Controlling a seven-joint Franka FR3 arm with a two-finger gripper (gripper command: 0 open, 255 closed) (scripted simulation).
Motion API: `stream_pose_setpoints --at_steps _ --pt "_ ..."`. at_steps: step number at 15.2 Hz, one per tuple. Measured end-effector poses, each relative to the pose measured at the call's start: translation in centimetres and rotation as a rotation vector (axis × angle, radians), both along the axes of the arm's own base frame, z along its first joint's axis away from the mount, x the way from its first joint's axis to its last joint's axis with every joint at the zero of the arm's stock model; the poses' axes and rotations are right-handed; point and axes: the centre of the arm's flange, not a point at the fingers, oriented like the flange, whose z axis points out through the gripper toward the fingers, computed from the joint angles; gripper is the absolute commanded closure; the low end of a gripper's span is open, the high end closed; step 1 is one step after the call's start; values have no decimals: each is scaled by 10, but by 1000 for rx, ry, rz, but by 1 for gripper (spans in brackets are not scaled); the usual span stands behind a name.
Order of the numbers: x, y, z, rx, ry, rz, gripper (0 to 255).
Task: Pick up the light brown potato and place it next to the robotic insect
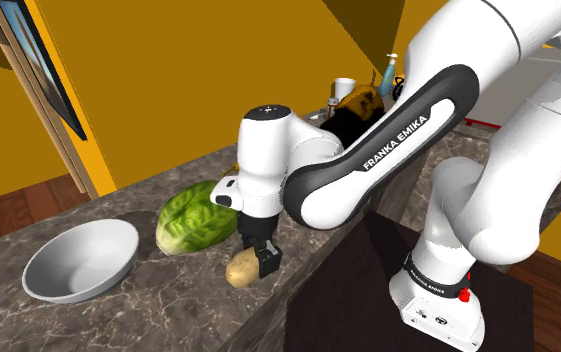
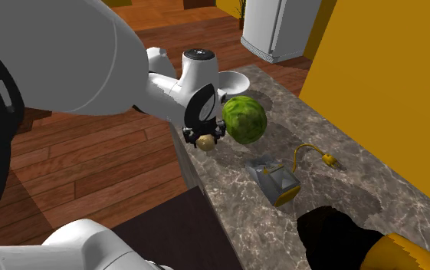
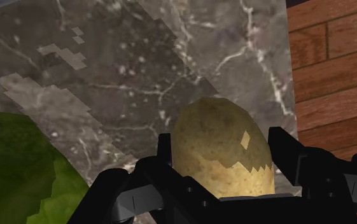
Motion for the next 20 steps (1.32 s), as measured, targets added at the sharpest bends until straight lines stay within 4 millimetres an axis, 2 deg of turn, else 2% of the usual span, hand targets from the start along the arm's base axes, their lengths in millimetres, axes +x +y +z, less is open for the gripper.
stream_pose_setpoints --at_steps 20 --pt "-1 -1 104 0 0 0 255"
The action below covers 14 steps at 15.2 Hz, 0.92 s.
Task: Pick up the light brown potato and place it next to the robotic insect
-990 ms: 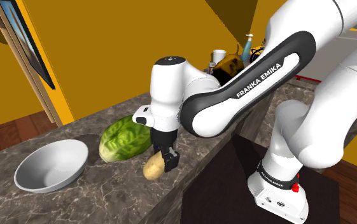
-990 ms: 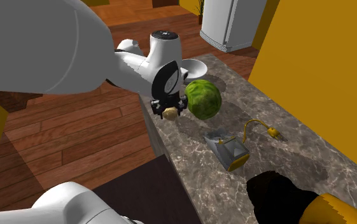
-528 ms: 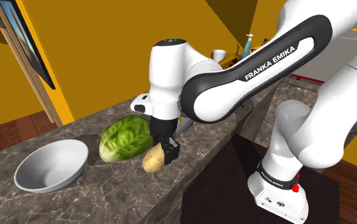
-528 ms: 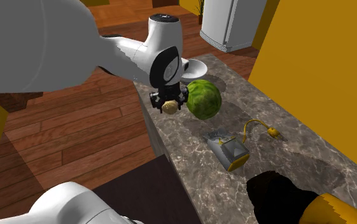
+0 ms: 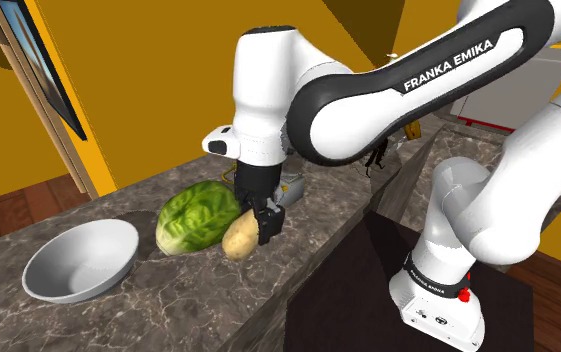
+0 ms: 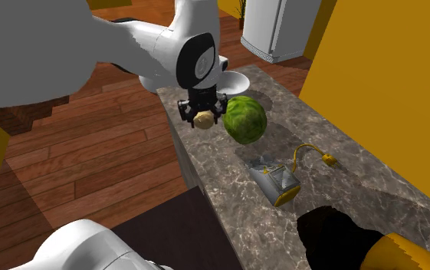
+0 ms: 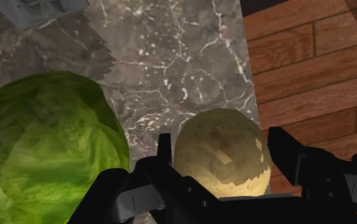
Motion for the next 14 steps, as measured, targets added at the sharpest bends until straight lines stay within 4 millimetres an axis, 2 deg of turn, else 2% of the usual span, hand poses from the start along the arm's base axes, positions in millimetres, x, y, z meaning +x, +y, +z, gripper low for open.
stream_pose_setpoints --at_steps 14 --pt "2 2 74 0 0 0 255"
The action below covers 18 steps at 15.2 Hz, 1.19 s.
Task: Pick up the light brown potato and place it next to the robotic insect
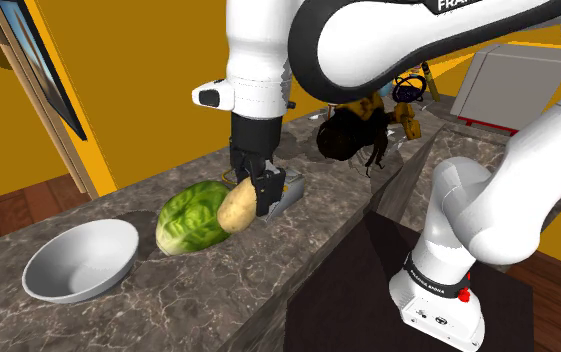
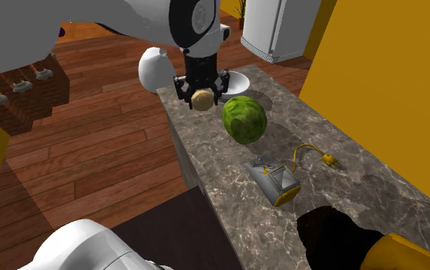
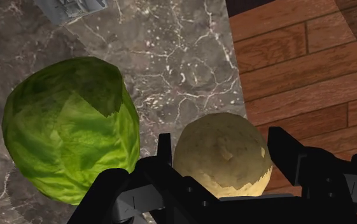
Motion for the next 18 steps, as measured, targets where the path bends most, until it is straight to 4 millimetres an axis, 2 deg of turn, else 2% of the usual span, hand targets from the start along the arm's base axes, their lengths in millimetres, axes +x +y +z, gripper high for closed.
stream_pose_setpoints --at_steps 18 --pt "-1 0 94 0 0 0 255"
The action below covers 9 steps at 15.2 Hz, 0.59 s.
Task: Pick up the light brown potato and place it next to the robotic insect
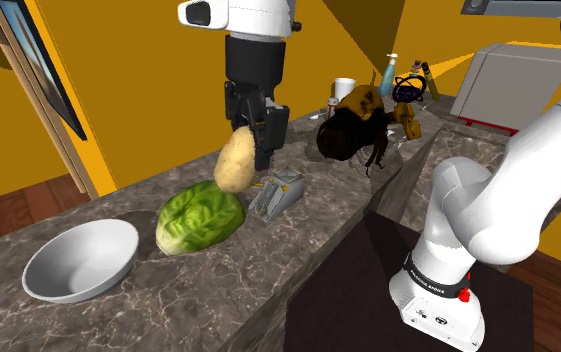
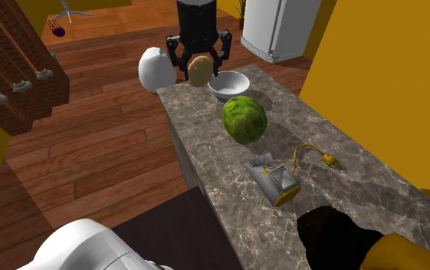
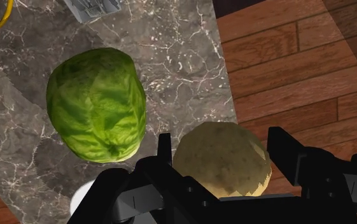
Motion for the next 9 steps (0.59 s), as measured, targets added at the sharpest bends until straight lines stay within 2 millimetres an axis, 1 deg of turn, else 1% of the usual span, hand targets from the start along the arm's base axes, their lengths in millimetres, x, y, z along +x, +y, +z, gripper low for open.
stream_pose_setpoints --at_steps 9 --pt "0 0 48 0 0 0 255"
